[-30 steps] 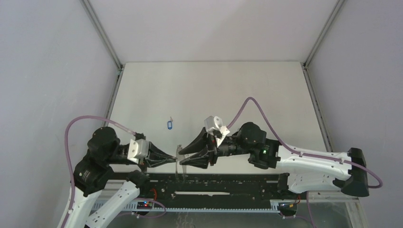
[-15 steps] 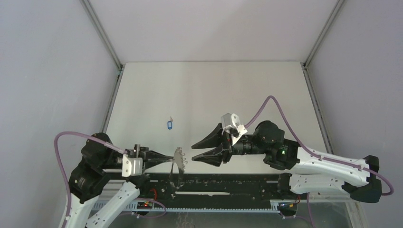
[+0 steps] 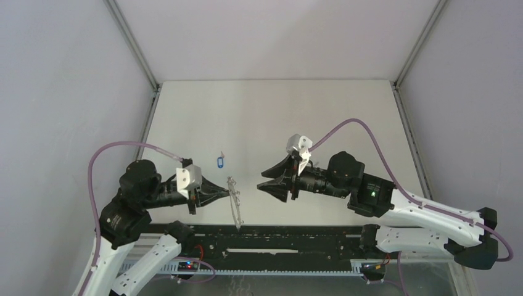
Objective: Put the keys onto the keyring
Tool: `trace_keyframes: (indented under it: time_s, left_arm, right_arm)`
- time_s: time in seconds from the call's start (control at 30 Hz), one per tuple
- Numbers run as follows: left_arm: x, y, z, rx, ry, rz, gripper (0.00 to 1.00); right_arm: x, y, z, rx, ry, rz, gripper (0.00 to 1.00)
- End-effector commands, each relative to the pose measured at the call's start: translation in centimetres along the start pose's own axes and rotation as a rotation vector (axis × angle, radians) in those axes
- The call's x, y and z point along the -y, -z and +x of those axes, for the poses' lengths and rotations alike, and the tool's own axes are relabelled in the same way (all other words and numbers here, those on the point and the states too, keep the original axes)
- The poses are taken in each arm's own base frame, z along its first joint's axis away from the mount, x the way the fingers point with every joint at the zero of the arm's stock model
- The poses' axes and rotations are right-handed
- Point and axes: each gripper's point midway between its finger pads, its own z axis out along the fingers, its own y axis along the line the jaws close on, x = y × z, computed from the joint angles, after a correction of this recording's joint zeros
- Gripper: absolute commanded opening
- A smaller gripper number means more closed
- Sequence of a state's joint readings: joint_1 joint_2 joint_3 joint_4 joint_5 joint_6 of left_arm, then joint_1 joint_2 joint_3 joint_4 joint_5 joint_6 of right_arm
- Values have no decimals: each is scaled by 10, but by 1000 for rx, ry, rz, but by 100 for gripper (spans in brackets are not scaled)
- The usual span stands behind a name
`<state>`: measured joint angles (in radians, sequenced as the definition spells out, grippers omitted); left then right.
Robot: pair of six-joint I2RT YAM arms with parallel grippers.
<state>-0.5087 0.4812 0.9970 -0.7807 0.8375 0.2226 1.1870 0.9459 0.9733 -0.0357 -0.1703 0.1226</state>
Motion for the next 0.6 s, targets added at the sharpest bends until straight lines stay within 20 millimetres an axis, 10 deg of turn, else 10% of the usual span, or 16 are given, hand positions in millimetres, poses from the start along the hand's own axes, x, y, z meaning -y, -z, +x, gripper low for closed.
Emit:
trace_keyframes:
  time_s: [0.0, 0.3, 0.57]
  left_arm:
    - [-11, -1, -3, -15, 82, -66, 0]
    - [-17, -3, 17, -56, 103, -93, 0]
    - [-19, -1, 22, -101, 99, -103, 0]
  right_arm:
    - [59, 17, 16, -76, -94, 334, 51]
    - [175, 90, 153, -330, -550, 1056, 51]
    - [237, 116, 207, -400, -619, 1183, 43]
